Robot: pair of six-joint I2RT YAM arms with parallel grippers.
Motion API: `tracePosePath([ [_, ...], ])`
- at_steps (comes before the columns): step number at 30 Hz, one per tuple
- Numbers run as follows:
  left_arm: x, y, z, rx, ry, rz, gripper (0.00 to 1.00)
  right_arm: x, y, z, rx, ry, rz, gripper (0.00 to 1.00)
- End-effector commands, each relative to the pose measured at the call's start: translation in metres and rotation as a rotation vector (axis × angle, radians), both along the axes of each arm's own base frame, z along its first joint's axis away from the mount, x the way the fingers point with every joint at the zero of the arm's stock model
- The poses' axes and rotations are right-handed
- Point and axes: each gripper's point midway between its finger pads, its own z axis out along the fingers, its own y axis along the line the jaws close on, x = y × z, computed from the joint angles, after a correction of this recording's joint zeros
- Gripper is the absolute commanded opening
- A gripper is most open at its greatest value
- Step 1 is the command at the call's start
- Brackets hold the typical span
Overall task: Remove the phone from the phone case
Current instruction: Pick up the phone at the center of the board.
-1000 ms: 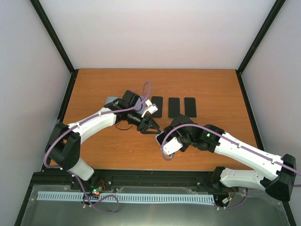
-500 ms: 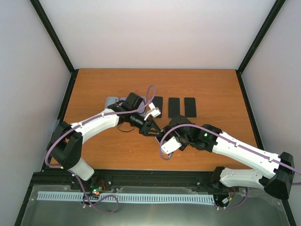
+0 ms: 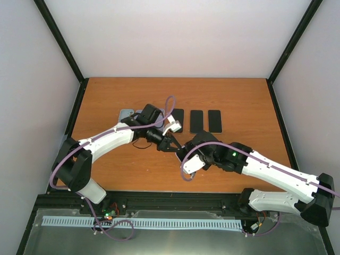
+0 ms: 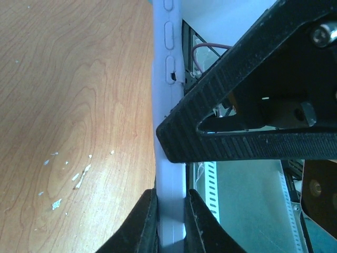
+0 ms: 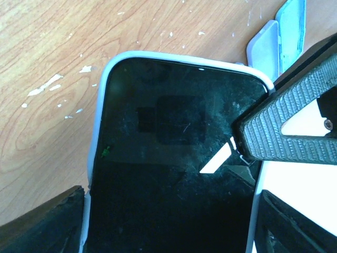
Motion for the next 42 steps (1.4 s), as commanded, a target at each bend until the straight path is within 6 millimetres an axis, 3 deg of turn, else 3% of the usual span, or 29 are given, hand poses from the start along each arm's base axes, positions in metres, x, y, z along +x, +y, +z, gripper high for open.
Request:
tracePosePath([
  [1, -0.006, -0.003, 0.03, -0.078, -0.057, -0.03, 0.01, 0.013, -0.001, 0.024, 0.098, -0.084, -0.085, 0.85],
  [3, -0.001, -0.001, 0.033, -0.075, -0.076, -0.01, 0.01, 0.013, -0.003, 0.03, 0.125, -0.076, -0.119, 0.96],
  [5, 0.007, 0.003, 0.038, -0.075, -0.088, 0.015, 0.01, 0.013, -0.005, 0.038, 0.163, -0.07, -0.15, 1.0],
  [13, 0.051, 0.03, 0.062, -0.068, -0.215, 0.13, 0.01, 0.01, -0.013, 0.083, 0.319, -0.064, -0.246, 1.0],
  [20, 0.066, 0.053, 0.08, -0.075, -0.319, 0.204, 0.01, 0.014, -0.028, 0.113, 0.438, -0.047, -0.352, 1.0],
  [25, 0.075, 0.075, 0.089, -0.097, -0.348, 0.269, 0.01, 0.028, -0.037, 0.118, 0.499, -0.037, -0.443, 1.0],
  [37, 0.06, 0.113, 0.11, -0.133, -0.427, 0.399, 0.01, 0.066, -0.055, 0.152, 0.702, 0.022, -0.676, 1.0],
  [42, 0.053, 0.118, 0.127, -0.16, -0.478, 0.434, 0.01, 0.081, -0.067, 0.169, 0.776, 0.017, -0.743, 1.0],
])
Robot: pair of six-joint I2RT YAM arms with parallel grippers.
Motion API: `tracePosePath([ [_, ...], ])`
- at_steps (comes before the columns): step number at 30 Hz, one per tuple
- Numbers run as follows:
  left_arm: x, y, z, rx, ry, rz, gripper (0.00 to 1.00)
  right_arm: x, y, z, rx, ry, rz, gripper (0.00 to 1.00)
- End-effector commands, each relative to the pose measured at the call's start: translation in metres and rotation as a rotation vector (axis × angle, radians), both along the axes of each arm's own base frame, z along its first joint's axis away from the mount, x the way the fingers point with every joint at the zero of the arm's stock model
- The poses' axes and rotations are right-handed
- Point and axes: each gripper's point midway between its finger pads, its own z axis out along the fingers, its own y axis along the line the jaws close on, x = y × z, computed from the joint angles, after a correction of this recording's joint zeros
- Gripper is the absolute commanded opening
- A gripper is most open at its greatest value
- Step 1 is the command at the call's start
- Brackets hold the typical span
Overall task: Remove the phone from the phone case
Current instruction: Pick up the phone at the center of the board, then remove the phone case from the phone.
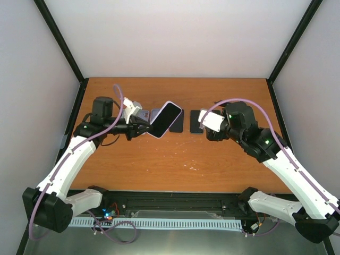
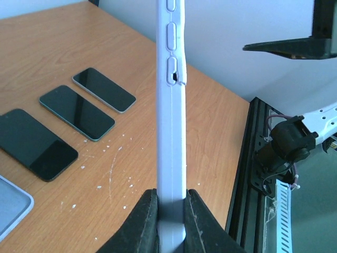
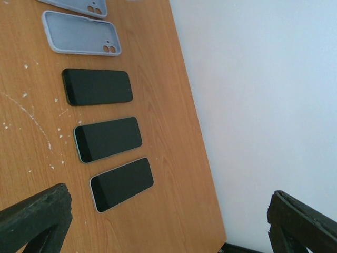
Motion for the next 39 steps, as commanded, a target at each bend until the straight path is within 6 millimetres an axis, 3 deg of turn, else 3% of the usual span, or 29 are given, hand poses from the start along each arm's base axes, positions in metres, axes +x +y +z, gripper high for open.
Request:
tracePosePath([
  [1, -0.001, 0.0, 0.04, -0.071, -0.138, 0.005, 0.01, 0.014, -0.006, 0.035, 0.134, -0.026, -0.069, 1.0],
  [4, -0.001, 0.0, 0.043, -0.086, -0.137, 0.01, 0.01, 0.019, -0.007, 0.041, 0.17, -0.007, -0.094, 1.0],
  [15, -0.018, 0.003, 0.037, -0.181, -0.101, 0.04, 0.01, 0.031, 0.0, 0.018, 0.322, 0.181, -0.146, 1.0],
  [20, -0.021, 0.004, 0.051, -0.233, -0.127, 0.049, 0.01, 0.045, 0.014, 0.035, 0.458, 0.285, -0.125, 1.0],
  [26, -0.018, 0.001, 0.065, -0.323, -0.19, 0.04, 0.0, 0.06, 0.015, 0.046, 0.655, 0.429, -0.046, 1.0],
  [35, -0.011, 0.003, 0.064, -0.466, -0.125, 0.068, 0.01, 0.021, 0.049, 0.05, 1.027, 0.721, 0.196, 1.0],
  [39, -0.004, 0.001, 0.066, -0.476, -0.076, 0.066, 0.01, 0.023, 0.057, 0.044, 1.121, 0.831, 0.206, 0.98],
])
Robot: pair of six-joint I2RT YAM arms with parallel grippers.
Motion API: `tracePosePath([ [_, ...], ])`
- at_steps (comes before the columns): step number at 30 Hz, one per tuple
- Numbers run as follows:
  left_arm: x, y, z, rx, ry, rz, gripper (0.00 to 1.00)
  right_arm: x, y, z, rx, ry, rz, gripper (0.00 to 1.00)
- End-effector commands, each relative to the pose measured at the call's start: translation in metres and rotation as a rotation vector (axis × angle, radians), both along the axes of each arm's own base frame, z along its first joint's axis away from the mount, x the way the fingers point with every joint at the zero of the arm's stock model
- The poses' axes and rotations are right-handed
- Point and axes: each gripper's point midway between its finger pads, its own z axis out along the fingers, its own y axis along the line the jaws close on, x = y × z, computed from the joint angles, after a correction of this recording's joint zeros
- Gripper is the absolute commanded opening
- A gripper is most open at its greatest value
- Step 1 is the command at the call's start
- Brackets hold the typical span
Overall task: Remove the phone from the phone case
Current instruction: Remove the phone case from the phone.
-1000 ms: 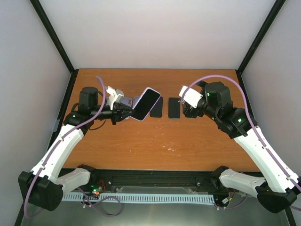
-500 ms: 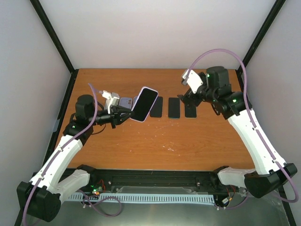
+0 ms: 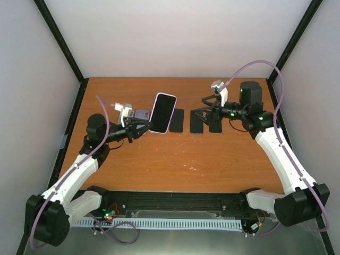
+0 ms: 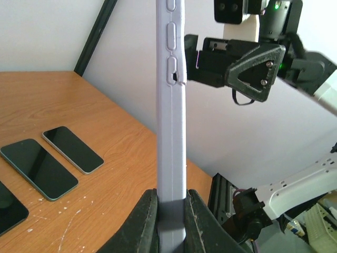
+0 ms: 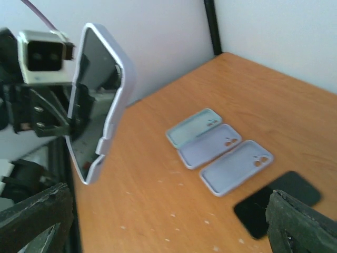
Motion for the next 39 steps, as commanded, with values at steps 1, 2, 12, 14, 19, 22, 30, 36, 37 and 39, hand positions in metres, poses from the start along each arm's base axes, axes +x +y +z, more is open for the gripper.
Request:
tracePosePath([
  [1, 0.001, 0.0, 0.044, -0.091, -0.099, -0.019, 0.01, -0.009, 0.015, 0.026, 0.207, 0.083, 0.096, 0.98],
  [2, 0.001, 0.0, 0.045, -0.1, -0.097, -0.019, 0.01, -0.008, 0.016, 0.025, 0.224, 0.112, 0.097, 0.97],
  [12, 0.031, 0.012, 0.047, -0.181, 0.03, 0.087, 0.01, -0.005, 0.026, -0.012, 0.231, 0.296, 0.168, 0.89],
  [14, 0.038, 0.012, 0.043, -0.17, 0.038, 0.099, 0.01, -0.007, 0.026, -0.017, 0.271, 0.319, 0.164, 0.89],
  [19, 0.03, 0.004, 0.032, -0.155, 0.047, 0.011, 0.01, -0.016, 0.026, -0.029, 0.299, 0.341, 0.14, 0.9],
  [22, 0.029, -0.001, 0.028, -0.151, 0.105, -0.053, 0.01, -0.014, 0.025, -0.014, 0.326, 0.326, 0.115, 0.89],
  [30, 0.036, -0.008, 0.045, -0.216, 0.041, -0.104, 0.01, 0.014, 0.048, -0.01, 0.383, 0.423, 0.09, 0.85],
  [36, 0.042, -0.01, 0.043, -0.222, 0.059, -0.091, 0.01, 0.022, 0.07, -0.006, 0.425, 0.455, 0.103, 0.83],
  [37, 0.042, -0.01, 0.041, -0.221, 0.066, -0.089, 0.0, 0.024, 0.073, -0.005, 0.425, 0.452, 0.103, 0.81],
  [39, 0.043, -0.009, 0.037, -0.219, 0.082, -0.08, 0.01, 0.024, 0.083, -0.004, 0.42, 0.458, 0.119, 0.8],
])
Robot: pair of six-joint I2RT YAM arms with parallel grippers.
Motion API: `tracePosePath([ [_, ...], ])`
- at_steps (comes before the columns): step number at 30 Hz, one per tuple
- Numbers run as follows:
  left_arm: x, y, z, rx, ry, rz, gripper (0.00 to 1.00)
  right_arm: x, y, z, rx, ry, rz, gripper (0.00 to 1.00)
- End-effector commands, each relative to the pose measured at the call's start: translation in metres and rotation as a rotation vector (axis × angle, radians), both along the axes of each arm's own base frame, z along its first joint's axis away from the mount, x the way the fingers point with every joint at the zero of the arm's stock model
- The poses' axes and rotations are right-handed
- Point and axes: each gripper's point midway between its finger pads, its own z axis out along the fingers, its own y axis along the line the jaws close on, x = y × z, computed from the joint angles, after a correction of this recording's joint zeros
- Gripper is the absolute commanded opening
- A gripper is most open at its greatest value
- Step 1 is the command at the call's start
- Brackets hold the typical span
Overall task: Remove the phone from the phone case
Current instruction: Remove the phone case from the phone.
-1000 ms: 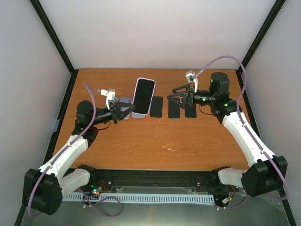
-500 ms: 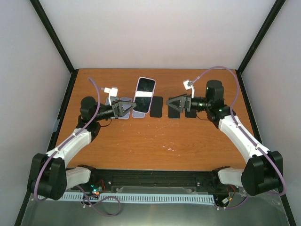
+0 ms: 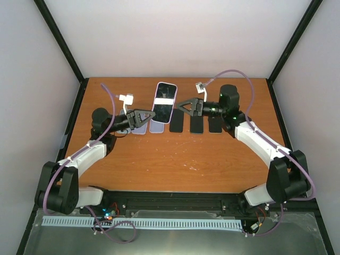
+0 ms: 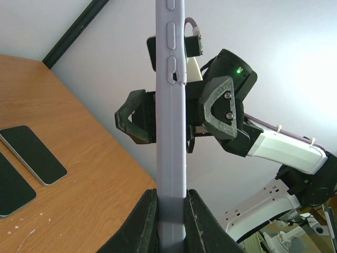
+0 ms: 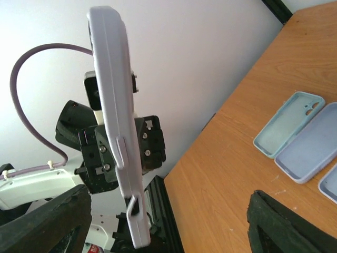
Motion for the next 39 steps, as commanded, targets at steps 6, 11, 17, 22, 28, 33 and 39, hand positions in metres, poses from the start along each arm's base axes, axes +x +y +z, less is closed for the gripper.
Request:
tracePosePath([
  [6, 0.003, 0.001, 0.028, -0.05, -0.071, 0.026, 0.01, 0.008, 0.033, 0.031, 0.06, -0.029, 0.029, 0.68],
  [11, 0.005, 0.001, 0.027, -0.059, -0.042, 0.028, 0.01, 0.008, 0.042, 0.035, 0.073, -0.02, 0.052, 0.56],
  [17, 0.004, -0.002, 0.023, -0.057, -0.022, 0.018, 0.01, 0.005, 0.047, 0.035, 0.077, -0.015, 0.065, 0.51],
  [22, 0.003, -0.004, 0.016, -0.046, -0.008, 0.013, 0.01, 0.005, 0.049, 0.034, 0.084, -0.004, 0.063, 0.42],
  [28, 0.006, -0.008, 0.013, -0.02, -0.006, 0.012, 0.01, 0.004, 0.047, 0.033, 0.084, 0.008, 0.049, 0.3],
  [33, 0.005, -0.007, 0.011, 0.004, -0.019, 0.016, 0.02, 0.001, 0.043, 0.036, 0.089, 0.001, 0.044, 0.16],
  [39, -0.001, -0.007, 0.011, 0.045, -0.057, 0.008, 0.15, -0.001, 0.027, 0.046, 0.114, -0.02, 0.015, 0.03],
])
